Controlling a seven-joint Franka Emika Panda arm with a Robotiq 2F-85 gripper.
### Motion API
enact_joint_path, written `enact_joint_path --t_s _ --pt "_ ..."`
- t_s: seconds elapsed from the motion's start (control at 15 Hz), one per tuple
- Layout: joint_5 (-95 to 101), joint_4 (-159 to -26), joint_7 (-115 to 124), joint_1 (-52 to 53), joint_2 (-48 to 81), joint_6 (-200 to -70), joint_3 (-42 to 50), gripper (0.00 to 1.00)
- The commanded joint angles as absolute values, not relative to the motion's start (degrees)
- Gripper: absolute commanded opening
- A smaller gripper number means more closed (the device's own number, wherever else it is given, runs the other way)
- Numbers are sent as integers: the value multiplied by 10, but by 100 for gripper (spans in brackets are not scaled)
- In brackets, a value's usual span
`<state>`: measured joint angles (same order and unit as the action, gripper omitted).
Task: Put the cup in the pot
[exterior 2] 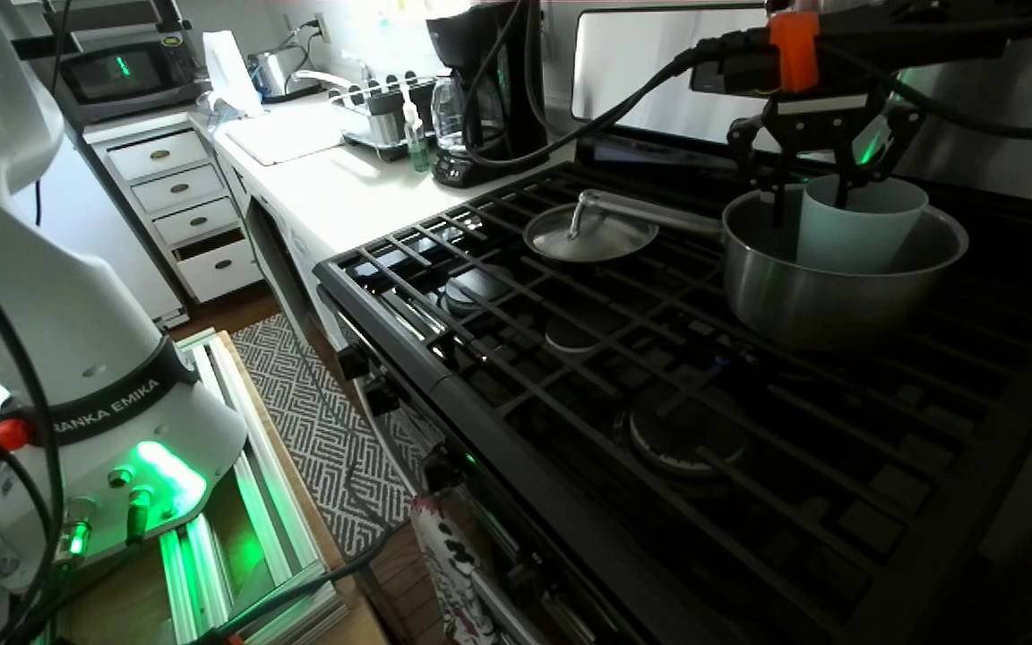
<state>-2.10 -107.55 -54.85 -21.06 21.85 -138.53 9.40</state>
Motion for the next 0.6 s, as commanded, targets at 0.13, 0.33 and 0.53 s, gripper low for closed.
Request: enact_joint_path --t_s 0.13,0.33,0.53 --pt "-18 -1105 -538 -210 163 -1394 91 94" --pt "-37 -1173 -558 -210 80 -1424 88 100" --pt "-58 -1255 -614 -206 -6 -1484 92 100"
